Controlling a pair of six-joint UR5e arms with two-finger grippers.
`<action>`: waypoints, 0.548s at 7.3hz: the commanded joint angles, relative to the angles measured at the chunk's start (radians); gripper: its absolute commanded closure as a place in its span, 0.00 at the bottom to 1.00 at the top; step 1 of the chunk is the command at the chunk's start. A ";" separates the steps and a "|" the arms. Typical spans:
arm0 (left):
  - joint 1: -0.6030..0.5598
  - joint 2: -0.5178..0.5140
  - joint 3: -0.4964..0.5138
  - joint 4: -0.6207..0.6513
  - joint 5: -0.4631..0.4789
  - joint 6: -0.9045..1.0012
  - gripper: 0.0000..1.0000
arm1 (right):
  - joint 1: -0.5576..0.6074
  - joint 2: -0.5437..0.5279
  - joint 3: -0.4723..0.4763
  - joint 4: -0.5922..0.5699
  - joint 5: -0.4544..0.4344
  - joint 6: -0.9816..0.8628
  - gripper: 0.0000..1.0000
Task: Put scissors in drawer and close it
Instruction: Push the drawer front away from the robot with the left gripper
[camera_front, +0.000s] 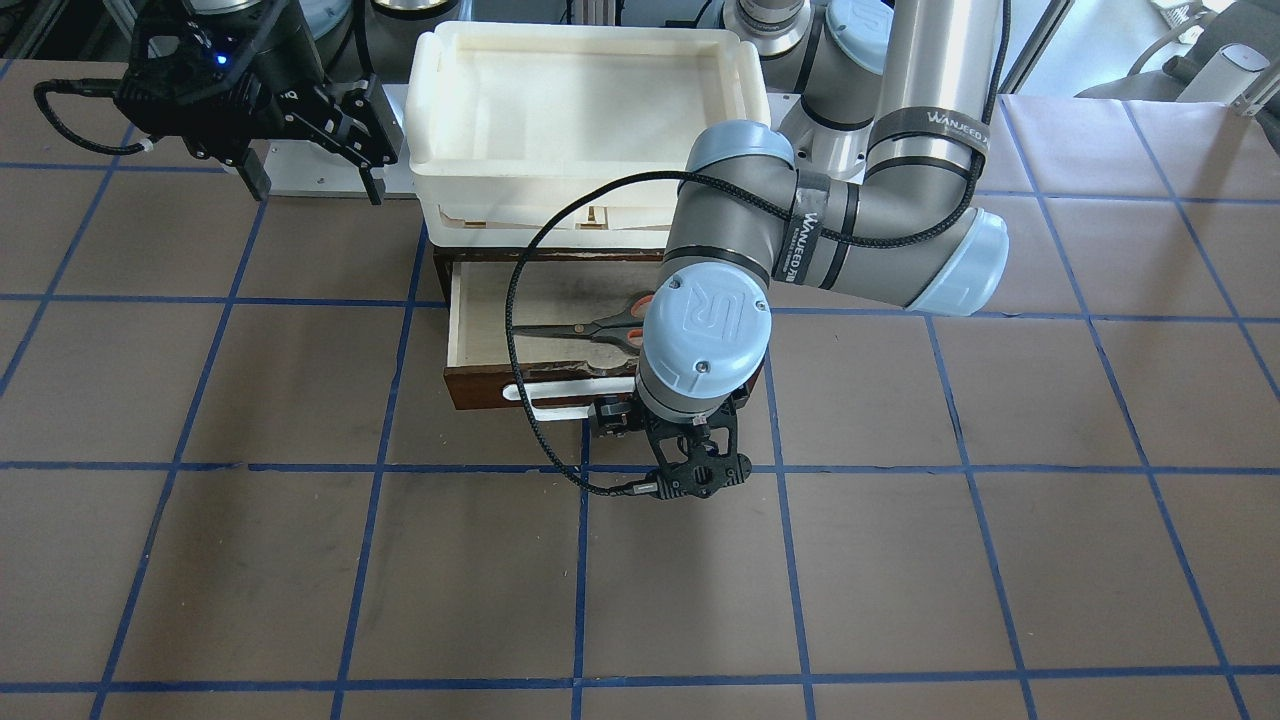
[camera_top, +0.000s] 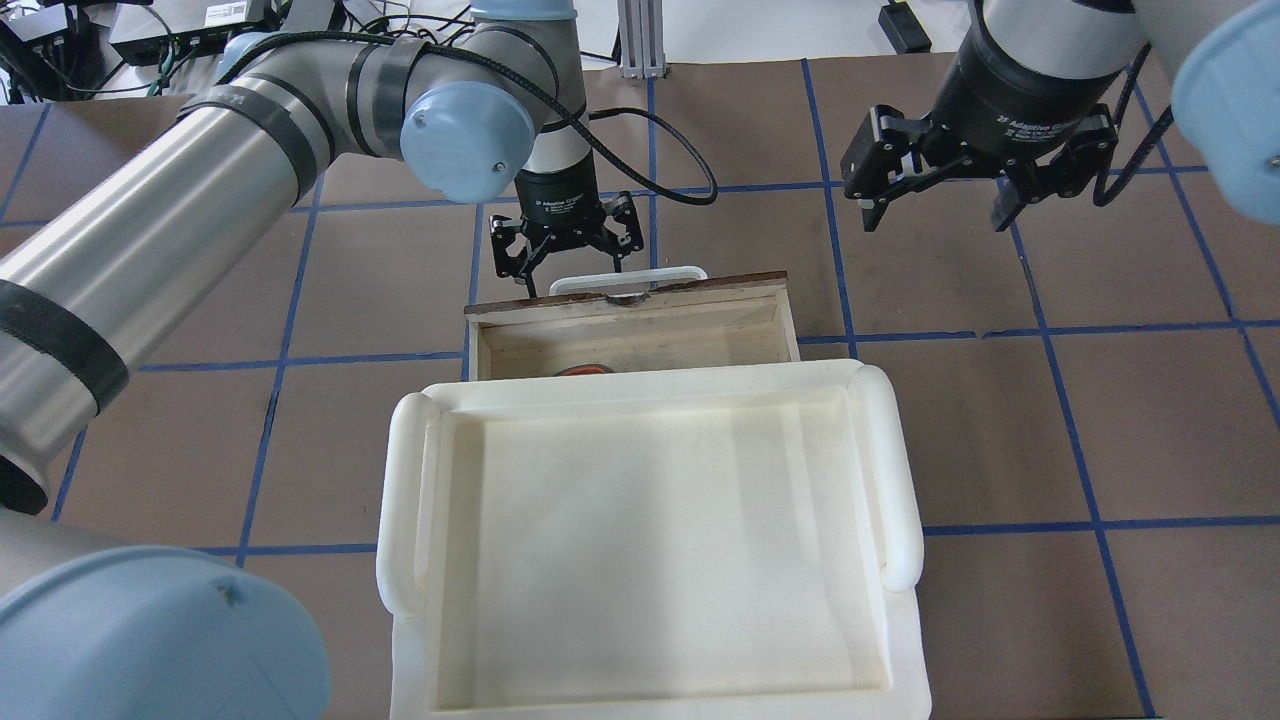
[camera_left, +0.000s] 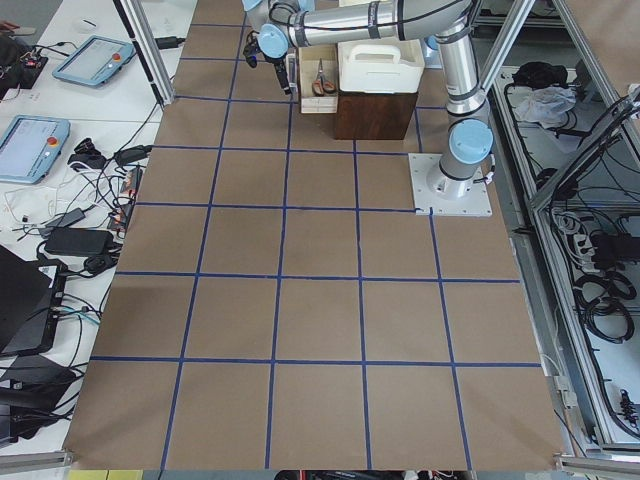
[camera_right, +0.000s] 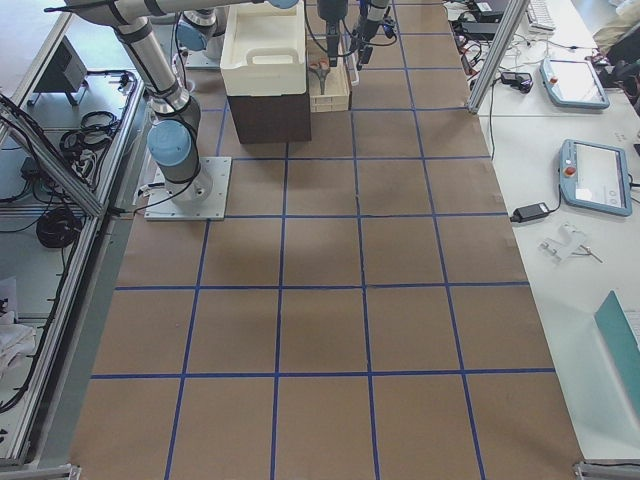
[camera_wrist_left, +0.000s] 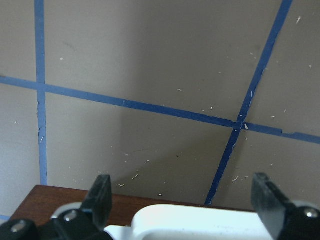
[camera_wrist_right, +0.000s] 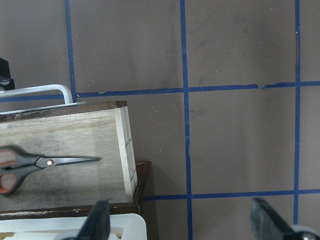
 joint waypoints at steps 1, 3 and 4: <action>0.000 0.001 0.000 -0.045 -0.001 -0.002 0.00 | 0.000 0.000 0.000 0.000 0.001 -0.001 0.00; -0.003 -0.005 -0.003 -0.067 -0.012 -0.008 0.00 | 0.000 -0.003 0.002 0.000 0.001 -0.001 0.00; -0.005 -0.007 -0.005 -0.071 -0.012 -0.009 0.00 | 0.002 -0.003 0.000 0.000 0.001 -0.001 0.00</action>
